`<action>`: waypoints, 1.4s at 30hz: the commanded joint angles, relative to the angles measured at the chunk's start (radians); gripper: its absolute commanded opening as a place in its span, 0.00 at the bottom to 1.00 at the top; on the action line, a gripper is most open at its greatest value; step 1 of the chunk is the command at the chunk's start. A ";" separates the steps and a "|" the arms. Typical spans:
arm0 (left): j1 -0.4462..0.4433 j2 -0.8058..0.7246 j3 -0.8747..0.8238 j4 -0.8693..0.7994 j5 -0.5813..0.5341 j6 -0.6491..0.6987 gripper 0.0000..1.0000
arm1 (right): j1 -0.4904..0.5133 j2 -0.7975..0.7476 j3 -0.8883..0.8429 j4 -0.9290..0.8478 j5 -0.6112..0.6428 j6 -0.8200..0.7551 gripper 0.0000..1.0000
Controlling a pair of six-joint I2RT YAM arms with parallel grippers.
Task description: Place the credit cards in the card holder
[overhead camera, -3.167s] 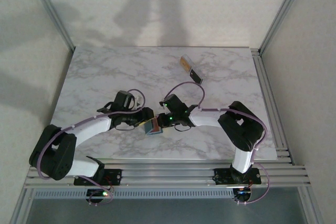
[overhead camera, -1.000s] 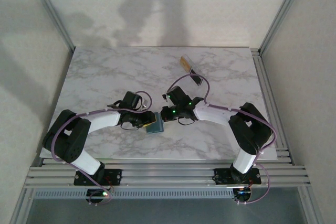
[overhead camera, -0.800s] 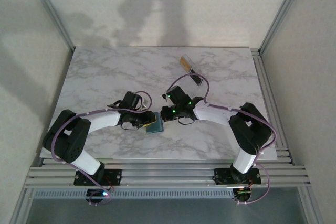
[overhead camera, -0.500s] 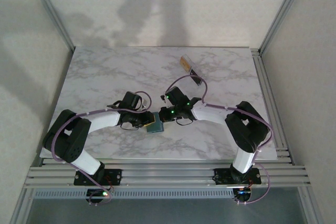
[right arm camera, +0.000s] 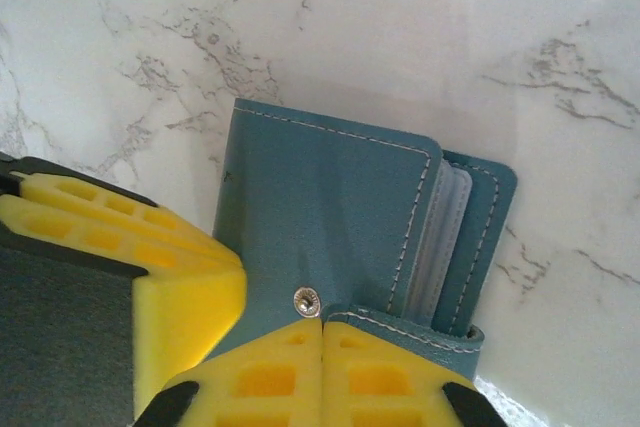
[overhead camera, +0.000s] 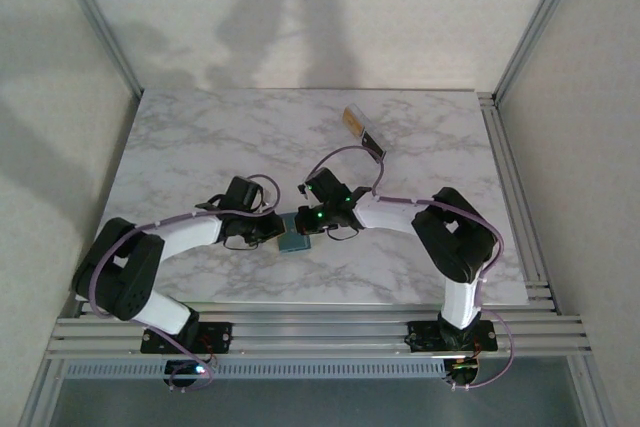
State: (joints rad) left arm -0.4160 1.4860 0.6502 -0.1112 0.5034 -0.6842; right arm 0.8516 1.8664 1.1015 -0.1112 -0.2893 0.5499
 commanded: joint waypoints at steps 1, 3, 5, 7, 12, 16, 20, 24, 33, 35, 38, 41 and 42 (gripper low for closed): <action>0.008 -0.054 -0.015 -0.058 -0.097 0.010 0.13 | 0.007 0.030 0.027 -0.051 0.015 -0.024 0.00; 0.008 -0.052 -0.027 -0.045 -0.091 0.009 0.13 | 0.006 0.040 0.033 -0.059 0.014 -0.027 0.00; 0.006 -0.028 -0.036 -0.026 -0.070 0.009 0.12 | 0.008 0.044 0.039 -0.062 0.012 -0.024 0.00; 0.002 -0.004 -0.051 0.005 -0.053 0.001 0.12 | 0.011 0.044 0.046 -0.064 0.009 -0.024 0.00; 0.000 0.041 -0.038 0.021 -0.013 0.008 0.10 | 0.015 0.042 0.067 -0.084 0.032 -0.031 0.00; -0.001 0.048 -0.040 0.031 0.006 0.015 0.10 | 0.015 0.054 0.082 -0.096 0.041 -0.042 0.00; -0.001 0.062 -0.044 0.025 0.004 0.024 0.10 | 0.015 0.060 0.077 -0.078 0.050 -0.030 0.00; -0.001 0.066 -0.055 0.036 -0.004 0.024 0.10 | 0.017 0.074 0.096 -0.080 0.053 -0.031 0.00; -0.001 0.059 -0.053 0.024 -0.008 0.025 0.10 | 0.018 0.070 0.123 -0.103 0.077 -0.001 0.00; -0.001 0.055 -0.055 0.025 -0.009 0.023 0.10 | 0.018 0.073 0.121 -0.090 0.056 -0.001 0.00; -0.001 0.058 -0.051 0.026 -0.009 0.024 0.10 | 0.017 0.084 0.119 -0.079 0.043 0.000 0.00; -0.001 0.060 -0.043 0.016 -0.011 0.025 0.10 | 0.019 0.093 0.113 -0.060 0.024 0.008 0.00; -0.001 0.057 -0.045 0.019 -0.012 0.022 0.10 | 0.020 0.098 0.115 -0.059 0.018 0.008 0.00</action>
State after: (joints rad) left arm -0.4152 1.5192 0.6147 -0.0448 0.5007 -0.6773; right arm 0.8562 1.9251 1.1988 -0.1883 -0.2413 0.5438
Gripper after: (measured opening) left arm 0.101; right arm 0.039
